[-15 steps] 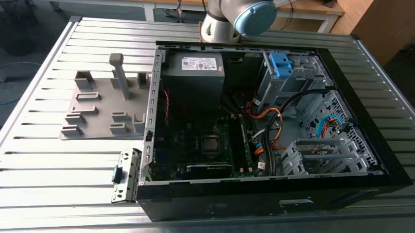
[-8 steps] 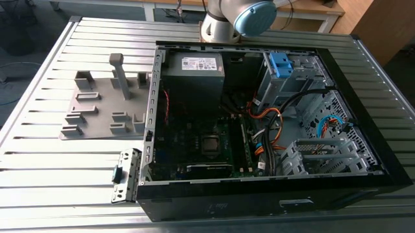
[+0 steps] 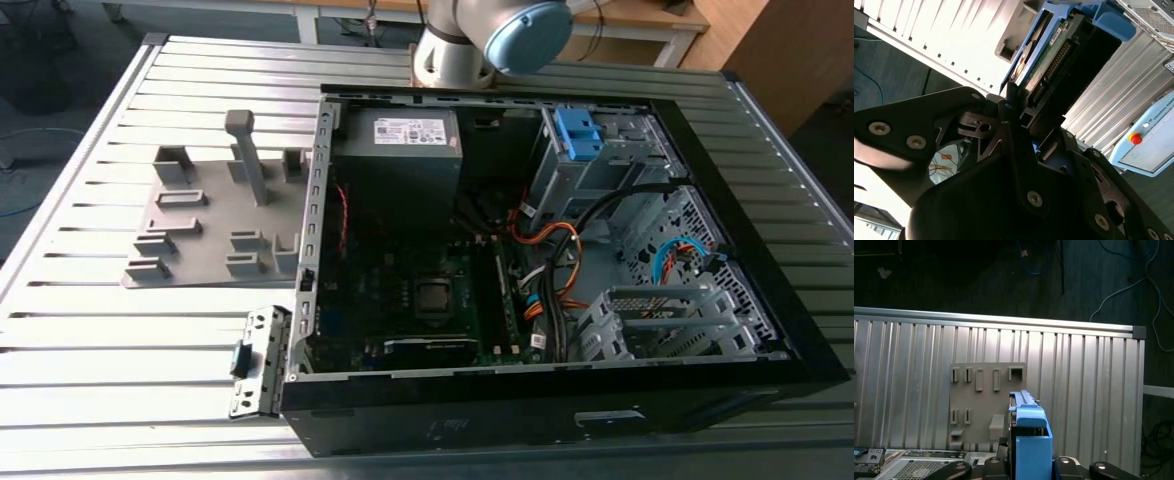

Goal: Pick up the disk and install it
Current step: 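Pick up the disk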

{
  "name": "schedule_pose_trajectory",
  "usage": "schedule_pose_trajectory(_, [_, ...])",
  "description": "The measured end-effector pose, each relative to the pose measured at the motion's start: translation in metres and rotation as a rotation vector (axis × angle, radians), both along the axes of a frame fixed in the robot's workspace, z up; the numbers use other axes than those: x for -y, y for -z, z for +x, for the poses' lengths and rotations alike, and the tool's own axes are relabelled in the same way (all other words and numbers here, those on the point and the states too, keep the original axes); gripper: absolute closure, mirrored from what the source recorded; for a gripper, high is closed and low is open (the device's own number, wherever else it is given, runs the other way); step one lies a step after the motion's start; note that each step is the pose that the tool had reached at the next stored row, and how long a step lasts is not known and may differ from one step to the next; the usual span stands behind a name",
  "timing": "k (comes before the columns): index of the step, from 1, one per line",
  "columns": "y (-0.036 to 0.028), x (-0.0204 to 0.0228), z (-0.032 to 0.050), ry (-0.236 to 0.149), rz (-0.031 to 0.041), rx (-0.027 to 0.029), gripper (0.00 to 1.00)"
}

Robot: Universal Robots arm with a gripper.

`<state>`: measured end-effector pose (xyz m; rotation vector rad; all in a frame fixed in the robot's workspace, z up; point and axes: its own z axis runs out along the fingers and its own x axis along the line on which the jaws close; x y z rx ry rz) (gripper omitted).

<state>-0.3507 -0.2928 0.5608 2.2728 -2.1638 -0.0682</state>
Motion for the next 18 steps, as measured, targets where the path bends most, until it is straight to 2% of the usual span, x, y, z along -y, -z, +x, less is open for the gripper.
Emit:
schedule_pose_trajectory(7, [0.0004,0.0043,0.0210,0.000,-0.0001,-0.0010,0.64])
schedule_pose_trajectory(18, [0.0009,0.0091,0.0461,0.000,0.0000,-0.0013,0.64])
